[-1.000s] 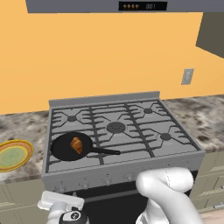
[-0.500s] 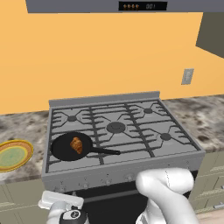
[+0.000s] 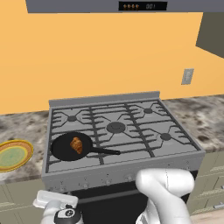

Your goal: Pick the croissant and place it on the pan. Then turn on the stove to warm the croissant.

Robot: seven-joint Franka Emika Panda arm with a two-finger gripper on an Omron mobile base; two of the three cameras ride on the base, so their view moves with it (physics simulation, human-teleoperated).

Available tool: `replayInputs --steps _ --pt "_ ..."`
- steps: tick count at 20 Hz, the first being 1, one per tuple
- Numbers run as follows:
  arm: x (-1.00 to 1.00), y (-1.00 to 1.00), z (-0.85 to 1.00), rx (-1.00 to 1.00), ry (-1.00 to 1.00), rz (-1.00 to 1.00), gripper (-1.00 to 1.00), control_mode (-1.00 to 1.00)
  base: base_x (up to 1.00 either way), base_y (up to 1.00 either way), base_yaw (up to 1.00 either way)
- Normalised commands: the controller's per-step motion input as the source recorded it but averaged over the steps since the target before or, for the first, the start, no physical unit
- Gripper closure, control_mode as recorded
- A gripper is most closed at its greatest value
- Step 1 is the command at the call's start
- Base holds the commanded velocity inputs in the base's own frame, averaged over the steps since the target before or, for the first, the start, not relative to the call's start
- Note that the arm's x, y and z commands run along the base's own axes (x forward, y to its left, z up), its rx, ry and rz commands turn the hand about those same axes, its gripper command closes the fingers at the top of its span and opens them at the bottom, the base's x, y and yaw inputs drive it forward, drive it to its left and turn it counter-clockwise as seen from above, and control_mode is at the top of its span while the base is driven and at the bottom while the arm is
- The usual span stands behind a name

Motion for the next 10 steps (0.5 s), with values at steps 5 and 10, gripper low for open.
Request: replayInputs --steps 5,10 --pt "0.05 0.0 -0.13 0.0 0.0 0.0 -1.0 -1.0 0.0 0.0 0.0" --pt "0.0 0.0 -0.07 0.0 0.0 0.0 -1.0 -1.0 0.0 0.0 0.0"
